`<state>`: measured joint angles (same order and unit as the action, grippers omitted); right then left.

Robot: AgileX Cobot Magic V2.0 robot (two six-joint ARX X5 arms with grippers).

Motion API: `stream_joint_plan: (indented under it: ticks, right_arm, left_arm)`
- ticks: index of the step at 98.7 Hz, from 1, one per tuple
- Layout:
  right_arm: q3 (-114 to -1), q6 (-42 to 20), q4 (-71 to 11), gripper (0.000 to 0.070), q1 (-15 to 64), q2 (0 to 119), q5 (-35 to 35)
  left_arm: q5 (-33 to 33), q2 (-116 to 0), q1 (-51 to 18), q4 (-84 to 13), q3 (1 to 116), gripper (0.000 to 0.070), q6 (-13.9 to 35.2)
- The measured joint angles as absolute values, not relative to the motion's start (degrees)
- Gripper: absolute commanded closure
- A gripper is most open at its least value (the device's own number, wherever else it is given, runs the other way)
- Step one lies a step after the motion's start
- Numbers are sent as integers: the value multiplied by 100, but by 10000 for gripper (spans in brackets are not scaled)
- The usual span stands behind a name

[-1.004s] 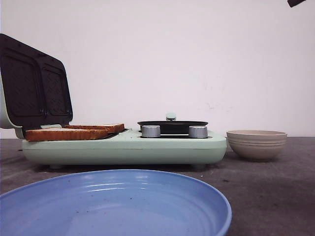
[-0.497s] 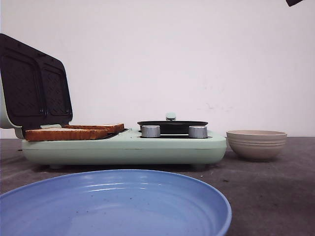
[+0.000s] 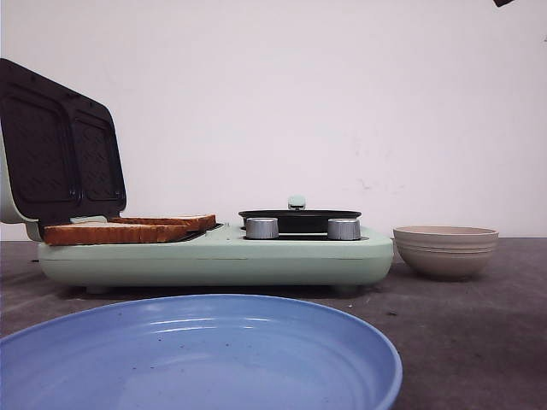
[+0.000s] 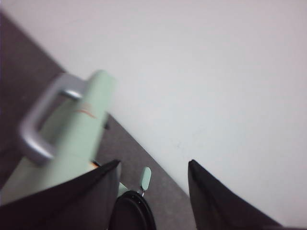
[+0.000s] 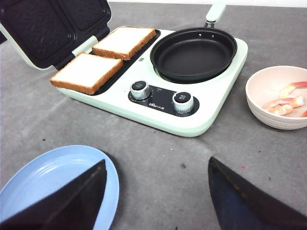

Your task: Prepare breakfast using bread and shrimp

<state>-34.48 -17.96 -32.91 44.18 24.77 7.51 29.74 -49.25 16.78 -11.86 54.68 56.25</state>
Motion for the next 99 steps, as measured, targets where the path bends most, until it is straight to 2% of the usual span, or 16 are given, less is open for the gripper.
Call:
stream_joint_plan:
  ticks: [14, 35, 99]
  right_arm:
    - [-3448, -1782, -3319, 289, 4418, 2477, 751]
    - [-3448, -1782, -3291, 289, 4418, 2477, 751]
    - [-3448, -1782, -3275, 289, 4418, 2477, 751]
  left_arm:
    - [3732, -5413, 2377, -1149, 5468, 456, 6007]
    - [4357, -5966, 2445, -1133, 5468, 455, 6101]
    - [4084, -6976, 2309, -1118, 5468, 455, 5690]
